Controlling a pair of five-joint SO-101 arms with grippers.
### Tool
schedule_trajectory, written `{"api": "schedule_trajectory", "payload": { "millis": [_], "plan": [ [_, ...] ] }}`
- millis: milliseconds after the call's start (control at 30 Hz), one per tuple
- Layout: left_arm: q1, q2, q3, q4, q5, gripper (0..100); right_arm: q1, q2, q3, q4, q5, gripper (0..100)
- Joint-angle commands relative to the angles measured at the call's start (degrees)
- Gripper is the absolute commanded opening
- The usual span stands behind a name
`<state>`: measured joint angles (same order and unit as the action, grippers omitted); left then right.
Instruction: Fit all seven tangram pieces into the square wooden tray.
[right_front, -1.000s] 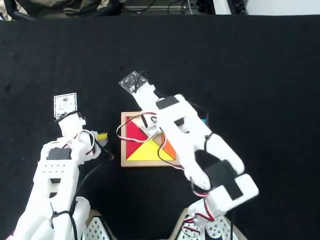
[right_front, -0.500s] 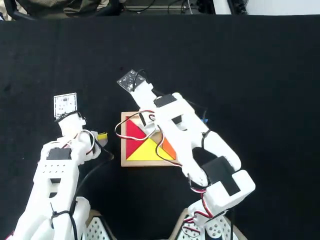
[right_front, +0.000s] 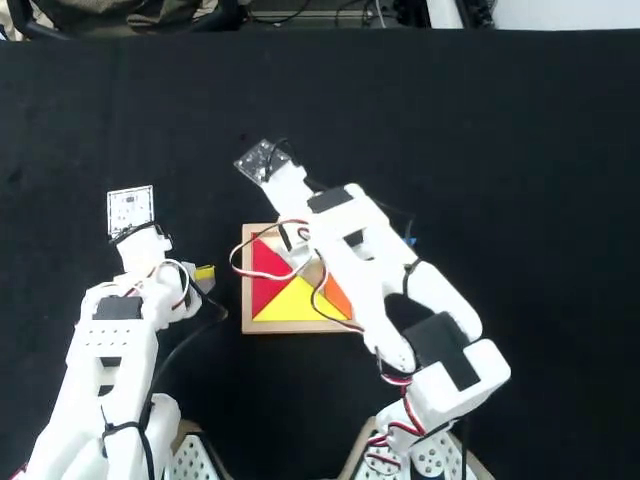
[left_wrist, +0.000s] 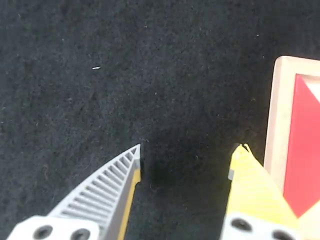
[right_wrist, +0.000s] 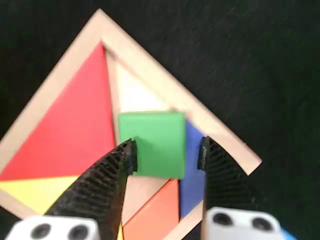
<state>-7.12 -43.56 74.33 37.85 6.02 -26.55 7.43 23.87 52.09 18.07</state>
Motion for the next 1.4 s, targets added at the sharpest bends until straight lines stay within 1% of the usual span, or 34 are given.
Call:
{"api": "schedule_trajectory", "payload": {
  "millis": [0, 133, 300, 467, 700, 900, 967, 1067, 1200, 1367],
  "plan": [
    [0.6, -1.1, -0.5, -1.1, 0.5, 28, 1.8, -0.7, -4.4, 0.3, -0.5, 18.5],
    [0.6, -1.1, -0.5, -1.1, 0.5, 28, 1.7, -0.2, -4.6, 0.1, -0.4, 13.0],
    [0.6, -1.1, -0.5, -1.1, 0.5, 28, 2.1, -0.2, -5.4, -1.5, -0.4, 10.0],
    [0.6, -1.1, -0.5, -1.1, 0.5, 28, 1.8, 0.3, -5.1, -1.3, -0.5, 1.0],
    [0.6, -1.1, -0.5, -1.1, 0.5, 28, 2.0, 3.7, -4.8, -1.1, -0.4, 1.8],
    [0.6, -1.1, -0.5, -1.1, 0.5, 28, 1.6, -2.6, -5.1, -1.7, -0.7, 1.8],
    [0.6, -1.1, -0.5, -1.1, 0.5, 28, 0.7, -3.0, -5.0, -4.0, -0.8, 1.8],
    [0.6, -1.1, -0.5, -1.1, 0.5, 28, -0.5, -0.8, -5.2, -5.5, -0.5, 1.8],
    [0.6, -1.1, -0.5, -1.1, 0.5, 28, -1.7, 4.1, -7.9, -4.7, -0.4, 1.8],
    [0.6, -1.0, -0.1, -2.6, 0.5, 28, -2.2, 7.9, -11.6, 0.0, -0.4, 1.8]
  ]
}}
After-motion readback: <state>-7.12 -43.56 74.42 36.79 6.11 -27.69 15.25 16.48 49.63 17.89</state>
